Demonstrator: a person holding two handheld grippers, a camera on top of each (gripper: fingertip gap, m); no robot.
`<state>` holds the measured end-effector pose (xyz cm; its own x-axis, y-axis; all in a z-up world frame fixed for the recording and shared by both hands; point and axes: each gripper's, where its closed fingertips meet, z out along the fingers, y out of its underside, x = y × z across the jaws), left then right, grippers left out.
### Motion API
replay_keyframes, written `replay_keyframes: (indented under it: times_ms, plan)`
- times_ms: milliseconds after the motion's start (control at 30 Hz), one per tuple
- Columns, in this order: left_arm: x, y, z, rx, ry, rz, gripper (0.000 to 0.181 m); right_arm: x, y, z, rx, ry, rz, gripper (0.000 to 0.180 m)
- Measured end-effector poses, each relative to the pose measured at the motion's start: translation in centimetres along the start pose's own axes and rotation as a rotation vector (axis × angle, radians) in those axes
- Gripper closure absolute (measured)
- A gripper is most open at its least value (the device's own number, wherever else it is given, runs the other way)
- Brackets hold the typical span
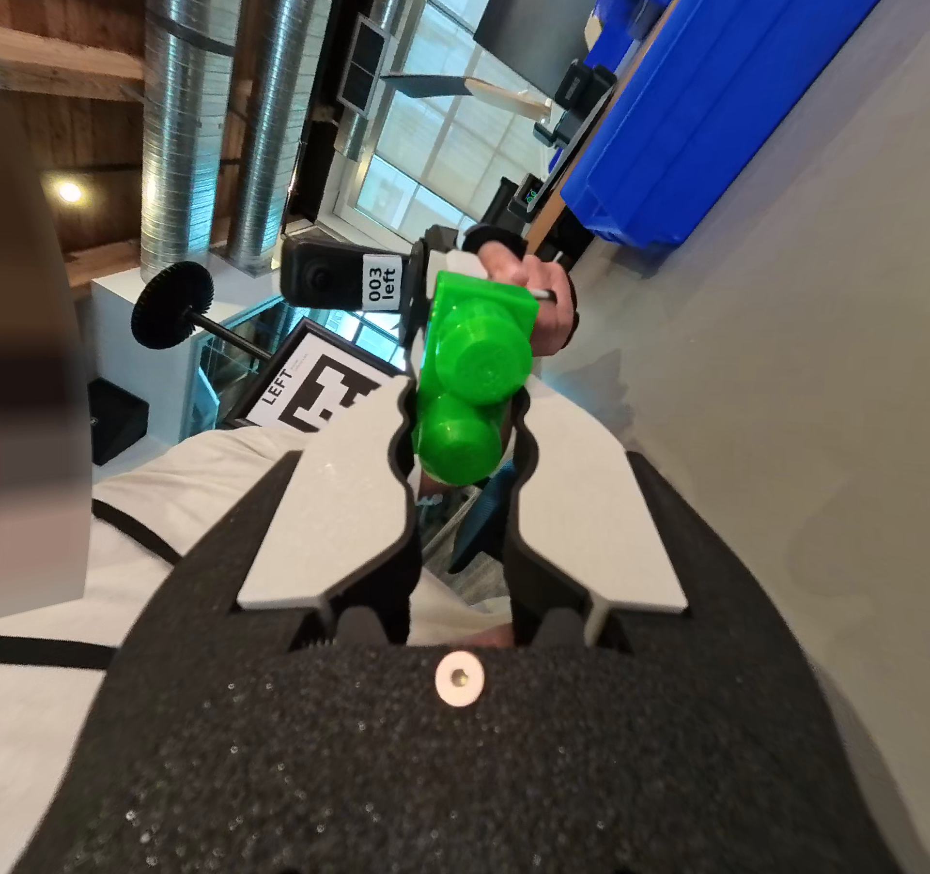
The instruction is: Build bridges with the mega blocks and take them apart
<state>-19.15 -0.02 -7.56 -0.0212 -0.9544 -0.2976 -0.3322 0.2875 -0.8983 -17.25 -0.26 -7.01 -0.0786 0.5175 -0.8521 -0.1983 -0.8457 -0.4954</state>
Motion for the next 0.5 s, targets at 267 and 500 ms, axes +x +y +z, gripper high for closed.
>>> replay_keyframes:
  times_ms: [267,500]
  plan:
    - [0.2,0.2,0.3,-0.014,-0.004,0.035,0.167,0.1,1.1,0.6,-0.076,0.054,-0.098,0.144]
    - [-0.6,-0.1,0.5,0.001,-0.093,0.057,0.171,-0.1,-0.2,0.6,0.050,0.014,-0.032,0.145]
